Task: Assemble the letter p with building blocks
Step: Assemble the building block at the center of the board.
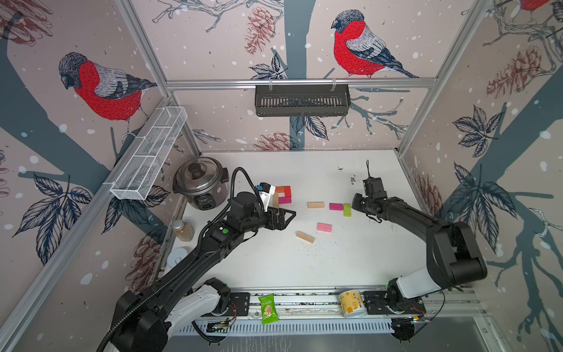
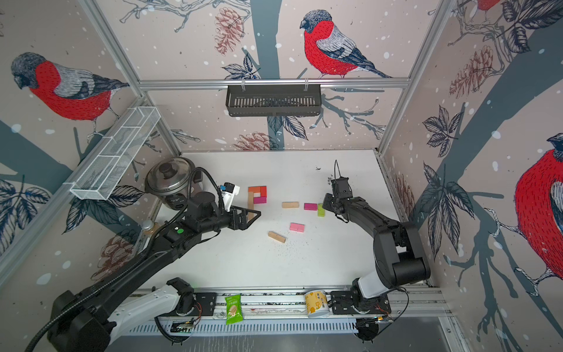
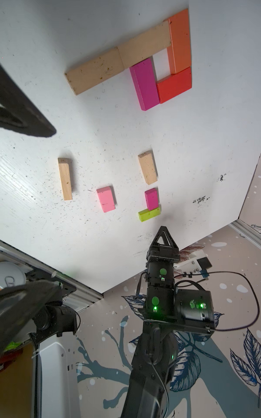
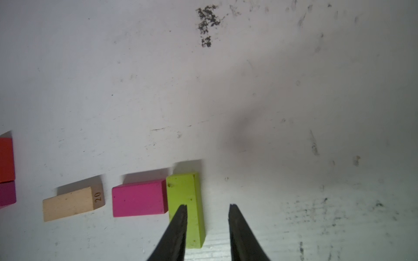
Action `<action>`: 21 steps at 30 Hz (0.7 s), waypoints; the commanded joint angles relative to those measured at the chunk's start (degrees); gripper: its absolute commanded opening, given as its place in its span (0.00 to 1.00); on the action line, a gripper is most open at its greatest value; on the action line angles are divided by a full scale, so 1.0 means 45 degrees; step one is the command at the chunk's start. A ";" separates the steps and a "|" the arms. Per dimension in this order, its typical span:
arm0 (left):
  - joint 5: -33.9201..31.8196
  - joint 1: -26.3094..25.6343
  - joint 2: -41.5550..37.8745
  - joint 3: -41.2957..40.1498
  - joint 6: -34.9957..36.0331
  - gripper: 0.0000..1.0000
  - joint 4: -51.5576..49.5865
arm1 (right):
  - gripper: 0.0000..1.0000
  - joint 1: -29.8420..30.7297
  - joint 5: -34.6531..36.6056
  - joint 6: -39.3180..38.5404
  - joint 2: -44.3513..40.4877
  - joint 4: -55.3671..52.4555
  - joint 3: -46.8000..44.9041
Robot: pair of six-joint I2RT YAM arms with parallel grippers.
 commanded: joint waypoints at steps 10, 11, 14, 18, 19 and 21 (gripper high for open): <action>0.0822 -0.0431 0.3174 0.3035 0.0658 0.98 -0.1123 | 0.18 -0.0365 -0.0514 0.0643 0.2148 0.1191 0.0791; 0.0735 -0.0478 0.3387 0.3214 0.0823 0.97 -0.1180 | 0.18 -0.0373 -0.0492 0.0626 0.2295 0.1248 0.0801; 0.0596 -0.0460 0.3833 0.3135 0.1210 0.98 -0.1143 | 0.17 -0.0366 -0.0698 0.0590 0.2687 0.1436 0.0818; 0.0812 -0.0290 0.3974 0.2917 0.1683 0.98 -0.1530 | 0.16 -0.0326 -0.0716 0.0573 0.2860 0.1451 0.0848; 0.0533 -0.0303 0.3867 0.2874 0.1822 0.98 -0.1676 | 0.16 -0.0307 -0.0725 0.0594 0.2865 0.1456 0.0831; 0.0289 -0.0288 0.3701 0.2820 0.1956 0.98 -0.1774 | 0.16 -0.0239 -0.0755 0.0585 0.2870 0.1484 0.0848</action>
